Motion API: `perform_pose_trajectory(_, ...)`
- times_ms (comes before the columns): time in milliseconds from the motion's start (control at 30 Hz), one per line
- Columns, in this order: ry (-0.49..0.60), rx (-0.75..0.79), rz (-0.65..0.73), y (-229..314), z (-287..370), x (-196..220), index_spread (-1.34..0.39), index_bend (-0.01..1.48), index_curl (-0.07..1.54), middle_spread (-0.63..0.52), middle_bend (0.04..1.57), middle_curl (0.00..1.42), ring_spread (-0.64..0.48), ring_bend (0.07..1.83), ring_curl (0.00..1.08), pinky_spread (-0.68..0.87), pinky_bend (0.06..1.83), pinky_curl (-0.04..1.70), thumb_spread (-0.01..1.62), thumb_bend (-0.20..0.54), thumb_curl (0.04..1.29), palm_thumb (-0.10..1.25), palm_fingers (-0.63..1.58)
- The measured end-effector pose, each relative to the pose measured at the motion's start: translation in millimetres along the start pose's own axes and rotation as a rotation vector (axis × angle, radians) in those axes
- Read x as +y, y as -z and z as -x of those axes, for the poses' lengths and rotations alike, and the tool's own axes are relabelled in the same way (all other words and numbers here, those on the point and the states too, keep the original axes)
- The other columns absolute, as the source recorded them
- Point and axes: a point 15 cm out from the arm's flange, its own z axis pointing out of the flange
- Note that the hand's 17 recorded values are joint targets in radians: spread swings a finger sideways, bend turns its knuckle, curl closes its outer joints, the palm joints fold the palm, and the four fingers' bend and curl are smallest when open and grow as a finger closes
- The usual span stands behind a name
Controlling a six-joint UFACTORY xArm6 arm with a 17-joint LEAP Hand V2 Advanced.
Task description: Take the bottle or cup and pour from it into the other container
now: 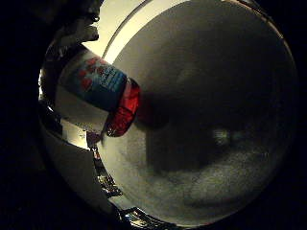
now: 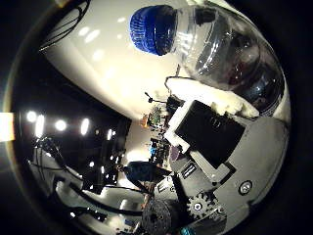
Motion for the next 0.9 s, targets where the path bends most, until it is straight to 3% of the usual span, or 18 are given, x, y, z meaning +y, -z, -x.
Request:
perform_pose_trajectory(167,0.059,0.046,0.022,8.0,31.6,-13.8,-0.32,1.01,0.98,-0.18,1.27,0.85,-0.21,1.41,0.63,-0.19,1.6,0.47,0.66,-0.014,0.72,1.2,1.07)
perform_pose_trajectory(500,0.24,0.221,0.217,-13.9,126.2,-39.5,-0.29,1.06,1.02,-0.17,1.32,0.88,-0.23,1.39,0.73,-0.16,1.56,0.6,0.53,-0.013,0.85,1.18,1.05)
perform_pose_trajectory(900,0.34,0.457,0.377,-43.4,234.4,-24.9,-0.28,1.06,1.03,-0.15,1.33,0.87,-0.24,1.35,0.8,-0.17,1.48,0.72,0.45,-0.017,0.92,1.16,1.06)
